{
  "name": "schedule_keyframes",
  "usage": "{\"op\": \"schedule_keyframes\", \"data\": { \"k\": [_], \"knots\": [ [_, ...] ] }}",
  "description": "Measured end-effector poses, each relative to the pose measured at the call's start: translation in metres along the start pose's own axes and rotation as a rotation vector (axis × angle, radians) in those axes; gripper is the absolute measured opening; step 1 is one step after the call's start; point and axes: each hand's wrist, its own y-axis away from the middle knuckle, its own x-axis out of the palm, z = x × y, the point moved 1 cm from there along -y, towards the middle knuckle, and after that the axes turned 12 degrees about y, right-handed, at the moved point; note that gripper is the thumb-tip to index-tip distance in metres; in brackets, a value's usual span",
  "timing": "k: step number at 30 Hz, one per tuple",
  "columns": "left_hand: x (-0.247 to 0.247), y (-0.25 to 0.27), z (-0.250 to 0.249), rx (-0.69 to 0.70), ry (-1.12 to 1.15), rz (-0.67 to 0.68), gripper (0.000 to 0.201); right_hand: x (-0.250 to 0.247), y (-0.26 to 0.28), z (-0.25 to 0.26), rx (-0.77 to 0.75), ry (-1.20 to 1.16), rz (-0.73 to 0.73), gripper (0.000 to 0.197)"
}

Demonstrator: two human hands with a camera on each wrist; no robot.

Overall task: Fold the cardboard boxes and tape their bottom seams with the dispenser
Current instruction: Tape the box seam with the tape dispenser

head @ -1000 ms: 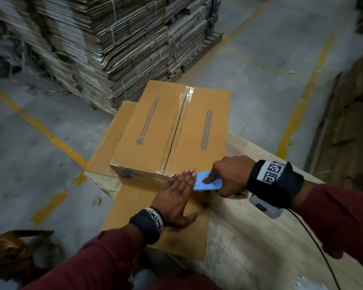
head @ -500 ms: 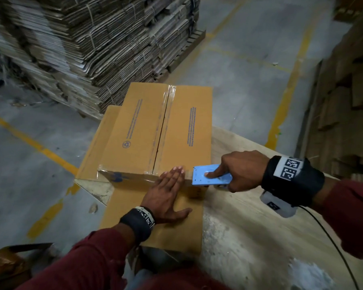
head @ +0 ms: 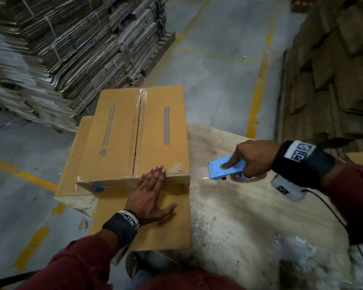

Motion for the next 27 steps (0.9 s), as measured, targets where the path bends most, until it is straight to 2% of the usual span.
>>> {"op": "schedule_keyframes", "data": {
  "k": [6, 15, 19, 22, 25, 27],
  "knots": [
    [-0.008, -0.002, -0.005, -0.015, 0.006, 0.026, 0.115, 0.036, -0.028, 0.001, 0.036, -0.123, 0.048, 0.056],
    [-0.039, -0.012, -0.017, -0.041, 0.007, 0.069, 0.107, 0.054, -0.065, 0.009, -0.048, -0.222, 0.047, 0.059],
    [-0.063, -0.031, -0.029, 0.025, -0.069, 0.114, 0.098, 0.053, -0.084, 0.012, -0.090, -0.237, 0.031, 0.054],
    [-0.071, -0.048, -0.039, 0.153, -0.105, 0.131, 0.089, 0.054, -0.094, 0.012, -0.124, -0.230, 0.041, 0.054],
    [-0.068, -0.068, -0.050, 0.301, -0.112, 0.212, 0.082, 0.056, -0.098, 0.009, -0.134, -0.221, 0.045, 0.053],
    [-0.064, -0.085, -0.055, 0.338, -0.165, 0.271, 0.082, 0.063, -0.100, 0.008, -0.106, -0.181, 0.074, 0.047]
  ]
}}
